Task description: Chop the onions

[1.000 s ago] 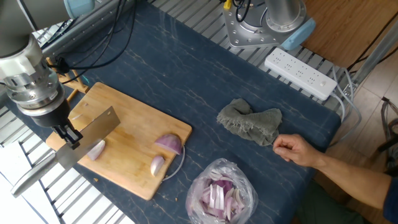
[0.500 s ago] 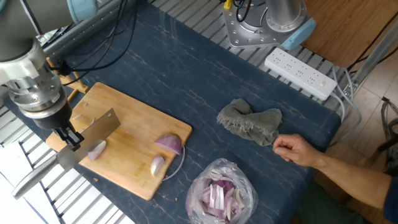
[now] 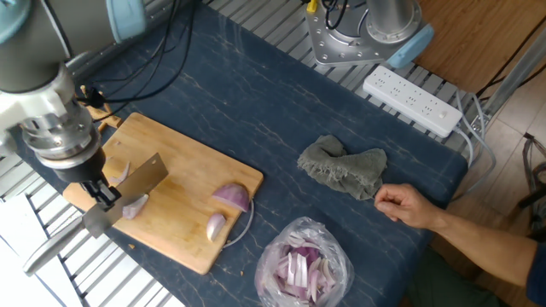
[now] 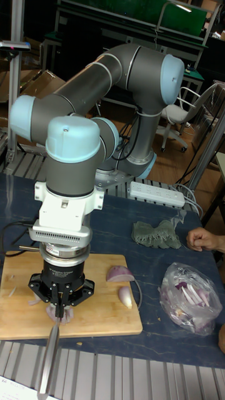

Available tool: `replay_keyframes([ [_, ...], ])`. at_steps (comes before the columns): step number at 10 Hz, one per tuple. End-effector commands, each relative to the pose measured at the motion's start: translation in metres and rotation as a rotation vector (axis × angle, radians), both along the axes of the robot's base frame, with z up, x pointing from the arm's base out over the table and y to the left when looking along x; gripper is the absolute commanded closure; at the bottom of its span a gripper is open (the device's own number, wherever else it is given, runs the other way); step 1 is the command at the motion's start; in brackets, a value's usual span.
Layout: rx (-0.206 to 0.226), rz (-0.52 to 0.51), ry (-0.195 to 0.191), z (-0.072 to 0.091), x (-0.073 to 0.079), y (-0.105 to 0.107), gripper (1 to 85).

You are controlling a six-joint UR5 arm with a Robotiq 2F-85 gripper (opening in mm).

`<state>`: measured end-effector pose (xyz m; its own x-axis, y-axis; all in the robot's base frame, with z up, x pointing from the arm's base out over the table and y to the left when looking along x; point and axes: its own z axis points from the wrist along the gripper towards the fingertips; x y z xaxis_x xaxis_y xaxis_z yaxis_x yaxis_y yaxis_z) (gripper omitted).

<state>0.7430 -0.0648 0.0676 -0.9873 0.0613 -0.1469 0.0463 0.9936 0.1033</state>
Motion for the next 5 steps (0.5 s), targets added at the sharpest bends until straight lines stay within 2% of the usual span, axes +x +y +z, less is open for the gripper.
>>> replay_keyframes([
  [1,0.003,-0.004,-0.031,-0.006,0.004,0.003,84.7],
  [2,0.011,0.004,-0.021,0.0,0.001,0.001,84.7],
  [3,0.026,0.007,0.0,0.014,-0.006,0.001,84.7],
  [5,0.053,0.019,0.064,0.053,-0.031,0.006,84.7],
])
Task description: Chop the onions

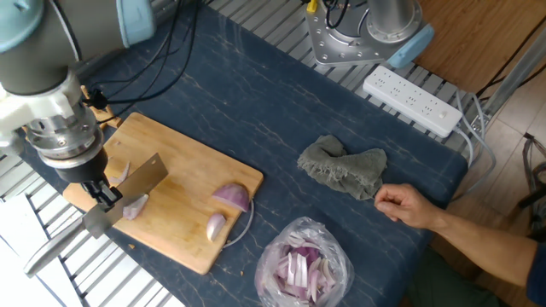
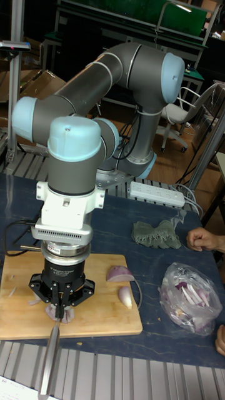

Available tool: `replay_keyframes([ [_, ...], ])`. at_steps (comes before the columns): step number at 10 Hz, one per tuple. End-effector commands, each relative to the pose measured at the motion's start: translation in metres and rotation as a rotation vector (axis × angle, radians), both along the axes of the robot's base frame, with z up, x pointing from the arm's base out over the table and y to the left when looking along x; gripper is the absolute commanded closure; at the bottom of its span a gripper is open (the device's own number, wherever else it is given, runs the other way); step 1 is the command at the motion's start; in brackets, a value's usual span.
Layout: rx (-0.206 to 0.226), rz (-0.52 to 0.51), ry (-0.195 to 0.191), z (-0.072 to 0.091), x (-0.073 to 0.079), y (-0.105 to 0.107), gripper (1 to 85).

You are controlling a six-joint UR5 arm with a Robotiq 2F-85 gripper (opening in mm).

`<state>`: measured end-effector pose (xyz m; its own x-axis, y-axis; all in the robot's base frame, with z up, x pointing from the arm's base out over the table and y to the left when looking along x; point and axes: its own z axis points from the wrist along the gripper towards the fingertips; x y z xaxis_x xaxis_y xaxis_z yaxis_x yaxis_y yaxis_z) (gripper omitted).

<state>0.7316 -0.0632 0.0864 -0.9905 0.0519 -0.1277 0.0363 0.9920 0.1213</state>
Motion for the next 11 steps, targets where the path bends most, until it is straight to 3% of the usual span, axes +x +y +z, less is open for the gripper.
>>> replay_keyframes([
  [1,0.026,0.001,0.043,0.04,-0.022,0.004,84.7],
  [5,-0.024,0.035,0.026,0.036,-0.013,-0.013,84.7],
  [11,0.005,-0.04,0.027,0.016,0.003,-0.015,84.7],
])
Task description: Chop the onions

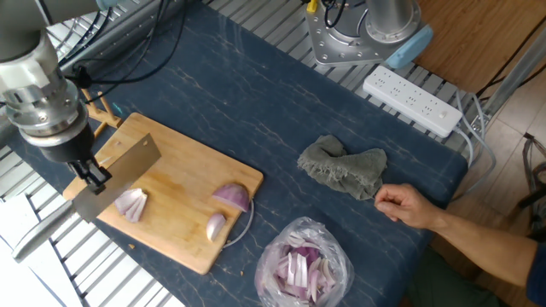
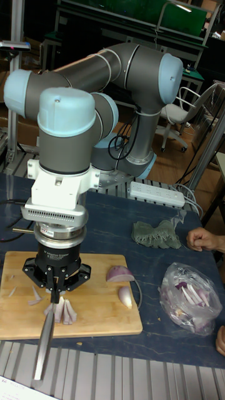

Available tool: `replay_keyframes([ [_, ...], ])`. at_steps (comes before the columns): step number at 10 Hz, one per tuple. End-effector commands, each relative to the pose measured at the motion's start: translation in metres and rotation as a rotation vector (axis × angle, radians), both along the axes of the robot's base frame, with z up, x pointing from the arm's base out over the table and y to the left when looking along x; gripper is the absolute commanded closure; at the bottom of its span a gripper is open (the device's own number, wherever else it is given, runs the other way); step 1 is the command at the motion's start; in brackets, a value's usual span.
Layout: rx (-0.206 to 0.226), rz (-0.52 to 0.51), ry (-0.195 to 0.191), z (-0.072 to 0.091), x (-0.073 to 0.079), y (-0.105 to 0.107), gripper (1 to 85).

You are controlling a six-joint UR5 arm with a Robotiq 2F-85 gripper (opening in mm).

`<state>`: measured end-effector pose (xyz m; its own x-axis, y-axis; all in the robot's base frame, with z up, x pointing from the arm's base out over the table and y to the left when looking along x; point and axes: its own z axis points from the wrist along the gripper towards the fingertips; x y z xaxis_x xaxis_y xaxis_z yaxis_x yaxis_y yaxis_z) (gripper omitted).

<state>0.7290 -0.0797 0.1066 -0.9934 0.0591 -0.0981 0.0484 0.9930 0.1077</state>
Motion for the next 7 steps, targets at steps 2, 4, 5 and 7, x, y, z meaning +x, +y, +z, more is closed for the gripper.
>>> replay_keyframes([
  [2,0.014,-0.036,-0.017,-0.0122,0.0126,0.0011,84.7],
  [4,0.012,-0.045,-0.024,-0.0172,0.0176,0.0039,84.7],
  [5,0.01,-0.056,-0.021,-0.0156,0.0179,0.0067,84.7],
  [7,-0.004,-0.067,-0.011,-0.0113,0.0155,0.005,84.7],
])
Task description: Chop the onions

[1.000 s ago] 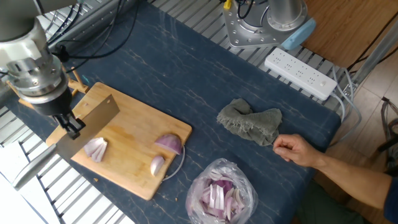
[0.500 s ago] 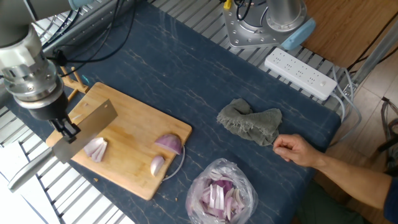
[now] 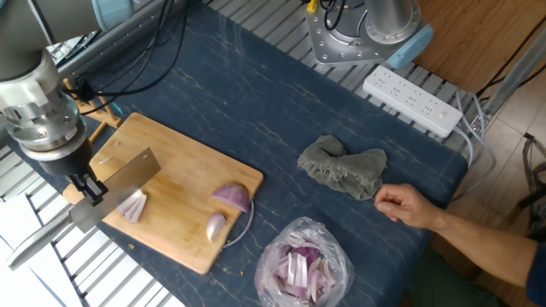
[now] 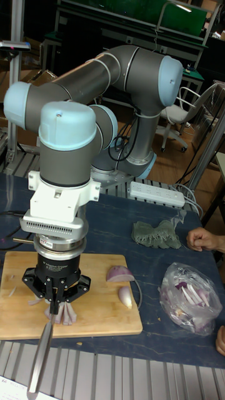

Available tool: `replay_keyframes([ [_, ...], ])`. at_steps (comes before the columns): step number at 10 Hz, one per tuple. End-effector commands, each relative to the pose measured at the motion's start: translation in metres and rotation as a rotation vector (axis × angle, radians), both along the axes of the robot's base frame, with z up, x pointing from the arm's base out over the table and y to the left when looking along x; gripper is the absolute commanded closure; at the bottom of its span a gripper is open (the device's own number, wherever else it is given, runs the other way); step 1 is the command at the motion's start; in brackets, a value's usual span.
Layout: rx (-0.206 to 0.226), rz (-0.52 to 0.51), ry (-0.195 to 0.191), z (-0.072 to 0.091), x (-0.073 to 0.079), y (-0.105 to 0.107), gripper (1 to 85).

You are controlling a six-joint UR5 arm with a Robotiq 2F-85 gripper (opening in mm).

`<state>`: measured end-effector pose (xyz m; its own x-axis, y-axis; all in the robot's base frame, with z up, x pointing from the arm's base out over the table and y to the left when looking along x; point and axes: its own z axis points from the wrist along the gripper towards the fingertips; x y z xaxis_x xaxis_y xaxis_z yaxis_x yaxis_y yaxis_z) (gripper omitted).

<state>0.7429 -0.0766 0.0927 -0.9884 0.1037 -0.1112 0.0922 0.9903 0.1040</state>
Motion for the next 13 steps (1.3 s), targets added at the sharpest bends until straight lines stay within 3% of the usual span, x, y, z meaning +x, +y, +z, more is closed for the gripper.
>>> replay_keyframes([
  [1,-0.008,-0.023,0.004,0.0041,0.0003,-0.0003,84.7],
  [8,-0.059,-0.106,0.028,0.0094,-0.0054,-0.0069,84.7],
  [13,-0.051,-0.145,0.044,0.01,-0.0095,-0.0027,84.7],
])
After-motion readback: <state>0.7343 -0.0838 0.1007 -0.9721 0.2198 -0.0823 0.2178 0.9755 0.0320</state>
